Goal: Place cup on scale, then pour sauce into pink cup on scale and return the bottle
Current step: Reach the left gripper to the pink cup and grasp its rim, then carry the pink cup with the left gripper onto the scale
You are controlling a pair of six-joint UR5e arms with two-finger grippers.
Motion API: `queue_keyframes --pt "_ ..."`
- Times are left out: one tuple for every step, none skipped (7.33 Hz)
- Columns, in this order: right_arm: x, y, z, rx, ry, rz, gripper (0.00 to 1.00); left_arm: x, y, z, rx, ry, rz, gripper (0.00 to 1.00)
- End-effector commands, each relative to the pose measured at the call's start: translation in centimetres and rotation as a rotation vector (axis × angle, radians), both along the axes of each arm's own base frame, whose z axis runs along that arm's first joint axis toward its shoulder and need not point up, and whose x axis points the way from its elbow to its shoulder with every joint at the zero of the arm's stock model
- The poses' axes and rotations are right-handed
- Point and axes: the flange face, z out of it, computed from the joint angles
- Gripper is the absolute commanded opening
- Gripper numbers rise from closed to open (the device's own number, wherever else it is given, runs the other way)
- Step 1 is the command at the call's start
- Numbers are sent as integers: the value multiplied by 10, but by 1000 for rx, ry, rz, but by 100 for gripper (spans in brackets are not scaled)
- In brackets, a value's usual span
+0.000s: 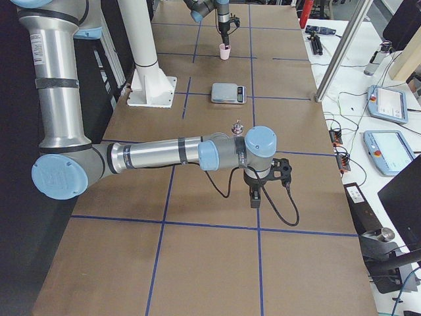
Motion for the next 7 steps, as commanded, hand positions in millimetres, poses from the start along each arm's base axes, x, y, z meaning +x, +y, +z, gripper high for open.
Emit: queue_keyframes --pt "0 0 -3 4 -1 2 100 -1 2 3 -7 -6 2 25" --pt "0 0 -2 3 0 2 100 0 2 2 -10 -6 4 0" --pt "0 1 -2 2 -1 2 100 -1 3 -1 -10 -1 5 0" --pt "0 1 -5 6 -1 3 100 -9 8 -22 -12 5 6 0" --pt "-1 -6 -20 11 -9 17 100 -16 20 -65 -78 -11 47 0" --pt "-5 -11 -31 25 -14 16 100 -10 14 -123 -87 -10 39 0" --pt "-7 -7 -26 20 -18 12 100 10 -3 -180 -100 -20 38 0"
